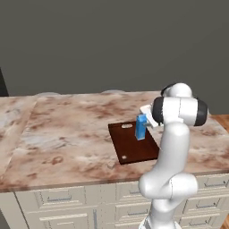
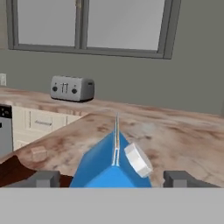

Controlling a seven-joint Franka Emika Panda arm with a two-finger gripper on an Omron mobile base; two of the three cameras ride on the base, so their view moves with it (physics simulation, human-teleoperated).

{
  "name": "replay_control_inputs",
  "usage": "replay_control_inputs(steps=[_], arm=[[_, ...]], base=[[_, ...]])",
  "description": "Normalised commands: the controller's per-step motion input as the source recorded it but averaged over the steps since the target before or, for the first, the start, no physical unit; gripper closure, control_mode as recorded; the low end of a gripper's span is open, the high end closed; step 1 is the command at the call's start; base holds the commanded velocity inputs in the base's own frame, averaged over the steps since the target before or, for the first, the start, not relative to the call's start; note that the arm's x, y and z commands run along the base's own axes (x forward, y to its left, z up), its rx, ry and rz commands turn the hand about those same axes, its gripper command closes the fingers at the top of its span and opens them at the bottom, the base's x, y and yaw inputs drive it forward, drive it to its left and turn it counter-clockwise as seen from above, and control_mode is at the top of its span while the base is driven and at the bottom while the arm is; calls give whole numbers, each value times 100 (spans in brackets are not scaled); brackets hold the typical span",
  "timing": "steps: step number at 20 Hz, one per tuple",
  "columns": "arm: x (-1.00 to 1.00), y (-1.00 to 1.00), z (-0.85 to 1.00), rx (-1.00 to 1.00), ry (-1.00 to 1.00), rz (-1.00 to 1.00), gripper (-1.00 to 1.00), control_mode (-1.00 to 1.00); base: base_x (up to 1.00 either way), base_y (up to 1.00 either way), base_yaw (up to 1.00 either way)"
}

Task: Take out the milk from the fridge and place it on the tray on the counter. Then take the sugar cube near the tray and place it in the tray.

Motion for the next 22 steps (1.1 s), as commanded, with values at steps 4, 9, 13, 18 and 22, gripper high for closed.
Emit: replay_control_inputs(steps=[4, 9, 13, 18, 22], arm=[[0, 0, 27, 0, 0, 0, -100, -100], [-8, 0, 68, 0, -3, 0, -100, -100], [-24, 0, 69, 0, -7, 0, -100, -100], [-67, 34, 54, -13, -16, 0, -100, -100], [-93, 72, 34, -25, -28, 0, -100, -100]], base=[[0, 0, 0], [0, 0, 0], [0, 0, 0], [0, 0, 0], [0, 0, 0]])
